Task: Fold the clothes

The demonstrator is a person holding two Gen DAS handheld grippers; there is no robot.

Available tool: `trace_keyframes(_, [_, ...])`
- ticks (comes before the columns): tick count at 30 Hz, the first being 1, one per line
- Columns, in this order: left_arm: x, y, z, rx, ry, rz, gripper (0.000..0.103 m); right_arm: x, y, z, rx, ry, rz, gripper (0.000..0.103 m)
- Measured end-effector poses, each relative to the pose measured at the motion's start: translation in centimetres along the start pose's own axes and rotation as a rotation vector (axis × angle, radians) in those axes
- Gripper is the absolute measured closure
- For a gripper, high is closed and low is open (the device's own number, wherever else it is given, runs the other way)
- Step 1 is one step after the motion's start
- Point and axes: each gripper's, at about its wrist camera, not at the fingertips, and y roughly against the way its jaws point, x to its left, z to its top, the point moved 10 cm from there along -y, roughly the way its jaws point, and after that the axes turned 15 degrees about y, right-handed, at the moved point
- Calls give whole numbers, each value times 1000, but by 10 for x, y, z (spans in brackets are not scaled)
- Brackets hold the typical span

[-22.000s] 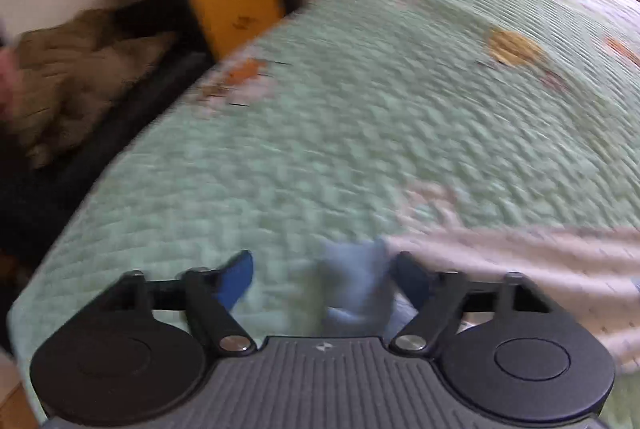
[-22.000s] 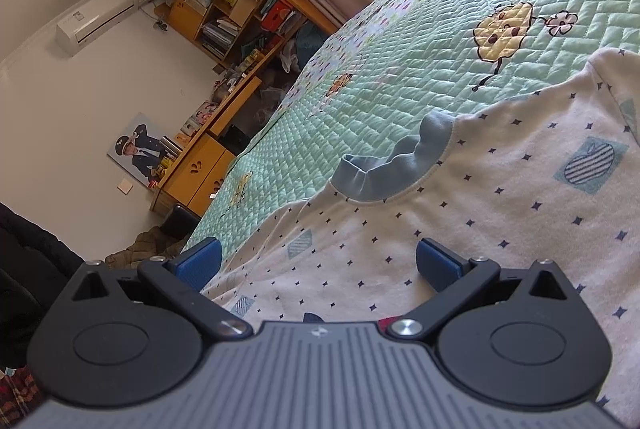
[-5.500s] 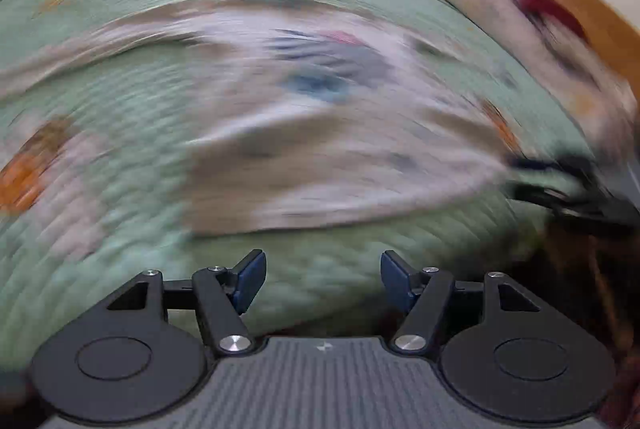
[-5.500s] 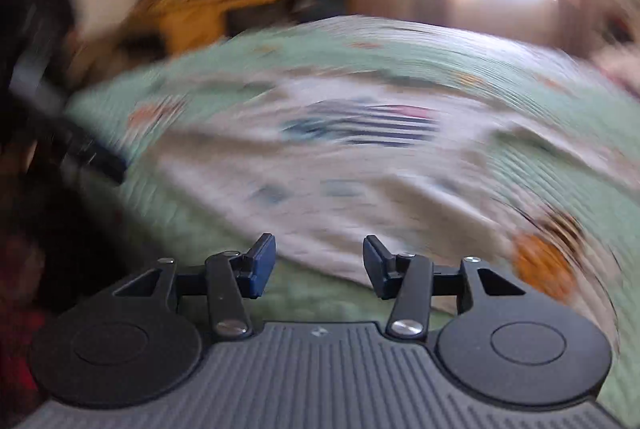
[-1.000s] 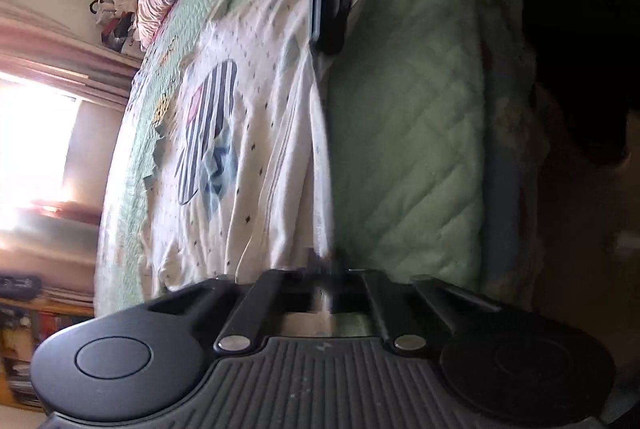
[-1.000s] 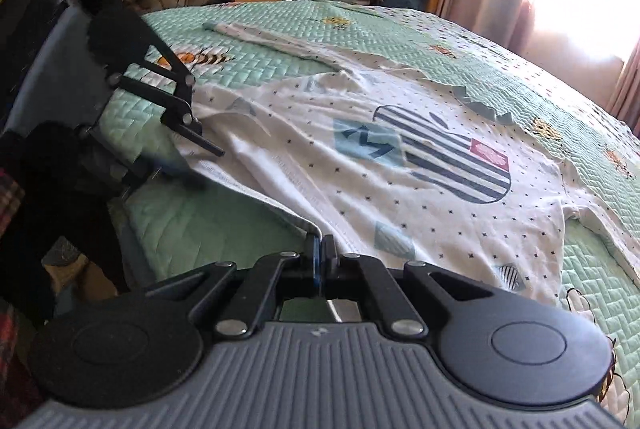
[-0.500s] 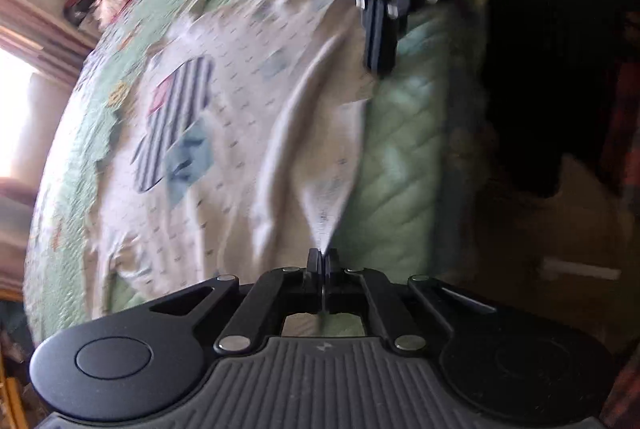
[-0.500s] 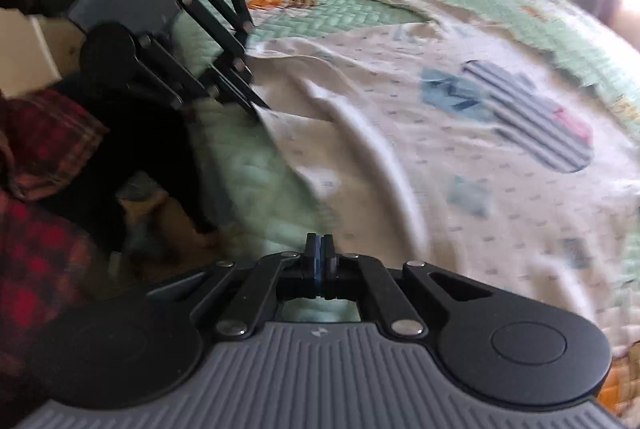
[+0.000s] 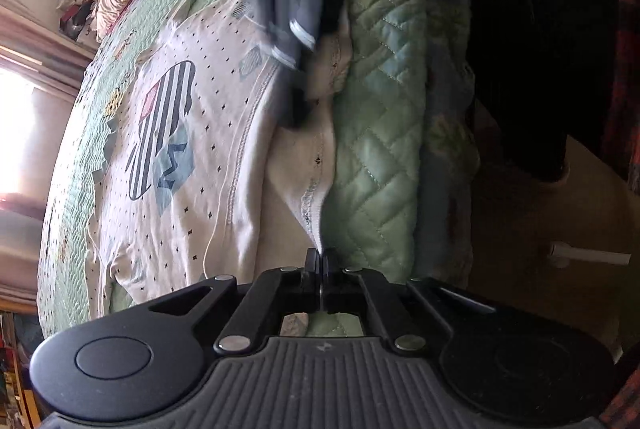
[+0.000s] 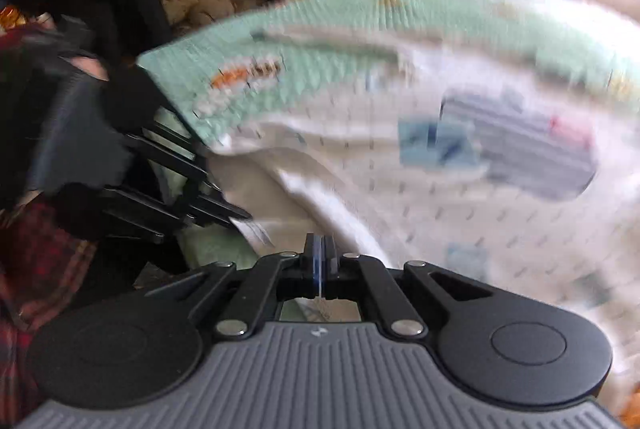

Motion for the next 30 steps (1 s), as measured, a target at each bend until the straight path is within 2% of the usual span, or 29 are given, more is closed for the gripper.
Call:
trace_keyframes(2, [-1, 4, -3, -7, 11, -8, 103, 7, 8, -14, -24, -92, 52, 103])
trace_keyframes(5, [-3, 9, -7, -17, 28, -20, 101, 21, 18, -25, 36, -78, 102, 103])
trace_keyframes(6, [-1, 12, -7, -22, 45, -21, 99, 21, 23, -22, 20, -81, 97, 100])
trace_keyframes(8, [4, 22, -8, -44, 104, -40, 87, 16, 39, -11, -71, -103, 85, 97])
trace_keyframes(10, [16, 36, -16, -74, 202, -44, 78, 3, 57, -7, -151, -137, 28, 90])
trace_keyframes(12, [33, 51, -28, -104, 326, -25, 71, -15, 75, -10, -209, -185, -34, 68])
trace_keyframes(14, [54, 57, -38, -125, 427, 57, 58, -33, 87, -19, -234, -224, -112, 57])
trace_keyframes(15, [61, 57, -42, -123, 450, 98, 56, -40, 92, -24, -244, -242, -146, 52])
trace_keyframes(17, [69, 52, -43, -111, 452, 152, 48, -49, 99, -31, -252, -263, -206, 50])
trace_keyframes(21, [67, 34, -36, -84, 400, 174, 41, -49, 99, -44, -244, -279, -232, 44])
trace_keyframes(24, [69, 20, -34, -44, 373, 186, 42, -42, 109, -54, -192, -215, -299, 44])
trace_keyframes(25, [70, 16, -33, -30, 364, 190, 48, -40, 111, -58, -172, -188, -330, 44])
trace_keyframes(26, [72, 12, -34, -19, 377, 182, 62, -38, 113, -61, -157, -168, -353, 44])
trace_keyframes(27, [73, 12, -36, -9, 401, 167, 68, -37, 114, -65, -149, -154, -365, 44])
trace_keyframes(28, [73, 12, -39, -2, 413, 159, 74, -36, 115, -68, -142, -141, -376, 44])
trace_keyframes(30, [74, 13, -45, 7, 425, 153, 75, -31, 113, -73, -132, -109, -367, 44])
